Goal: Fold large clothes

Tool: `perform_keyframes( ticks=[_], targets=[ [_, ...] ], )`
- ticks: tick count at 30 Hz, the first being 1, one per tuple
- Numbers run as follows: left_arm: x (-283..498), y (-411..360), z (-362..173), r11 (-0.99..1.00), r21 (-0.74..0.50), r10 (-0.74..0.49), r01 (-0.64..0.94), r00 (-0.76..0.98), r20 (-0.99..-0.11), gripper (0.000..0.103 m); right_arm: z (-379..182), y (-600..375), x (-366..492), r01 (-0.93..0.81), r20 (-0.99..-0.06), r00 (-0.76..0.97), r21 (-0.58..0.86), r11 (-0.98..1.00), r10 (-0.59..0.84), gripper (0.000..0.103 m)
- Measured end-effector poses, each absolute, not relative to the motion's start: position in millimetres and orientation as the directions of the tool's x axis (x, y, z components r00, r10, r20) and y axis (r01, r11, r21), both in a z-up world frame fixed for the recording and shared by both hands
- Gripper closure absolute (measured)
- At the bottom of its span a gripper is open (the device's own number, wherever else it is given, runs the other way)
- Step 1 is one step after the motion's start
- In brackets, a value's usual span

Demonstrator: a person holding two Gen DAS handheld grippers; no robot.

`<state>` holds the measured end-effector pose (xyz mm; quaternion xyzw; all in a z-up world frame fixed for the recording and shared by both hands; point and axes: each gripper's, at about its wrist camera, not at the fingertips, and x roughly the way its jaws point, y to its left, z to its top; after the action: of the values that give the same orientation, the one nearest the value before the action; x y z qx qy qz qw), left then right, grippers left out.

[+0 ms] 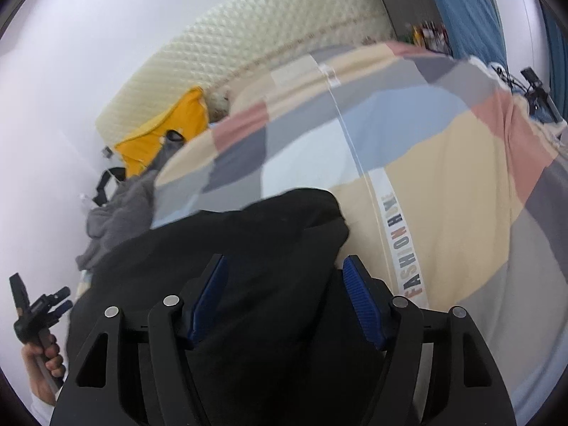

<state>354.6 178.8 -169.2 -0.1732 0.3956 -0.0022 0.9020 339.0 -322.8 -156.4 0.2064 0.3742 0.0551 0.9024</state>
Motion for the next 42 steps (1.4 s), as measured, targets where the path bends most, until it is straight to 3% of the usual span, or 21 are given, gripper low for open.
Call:
perform_keyframes(
  ticks=[9,11,14,21,25,31,42],
  targets=[
    [275.5,131.8,-71.8,0.968,-0.246,-0.190,0.050,0.788,-0.586,0.013,-57.0,-287.6,240.4,-0.014,-0.512,0.845,0.274,0.962,0.158,0.033],
    [262.0,124.5,-50.0,0.971,-0.227,-0.193,0.072,0.799,-0.569,0.005,-31.4,-277.8,219.9,-0.040,-0.467,0.869,0.265,0.963,0.165,0.024],
    [234.8,115.0,-13.8,0.973,-0.200,-0.203,0.114,0.834,-0.514,0.001,9.6,-263.4,189.1,-0.063,-0.402,0.901,0.246,0.967,0.161,0.022],
    [163.3,104.0,58.6,0.972,-0.161,-0.219,0.170,0.902,-0.372,0.000,96.1,-234.2,112.3,-0.128,-0.231,0.956,0.216,0.968,0.178,0.010],
    [140.8,99.4,80.4,0.982,-0.116,-0.183,0.151,0.916,-0.357,0.000,126.2,-224.1,71.6,-0.158,-0.132,0.973,0.203,0.966,0.187,0.002],
    [94.2,96.6,99.3,0.987,-0.070,-0.158,0.145,0.950,-0.268,0.000,146.9,-201.0,27.1,-0.186,-0.088,0.976,0.141,0.972,0.200,0.000],
    [45.5,81.3,75.0,0.978,-0.059,-0.208,0.199,0.931,-0.301,0.000,113.3,-172.9,-15.4,-0.190,-0.083,0.977,0.107,0.976,0.199,0.000]
  ],
)
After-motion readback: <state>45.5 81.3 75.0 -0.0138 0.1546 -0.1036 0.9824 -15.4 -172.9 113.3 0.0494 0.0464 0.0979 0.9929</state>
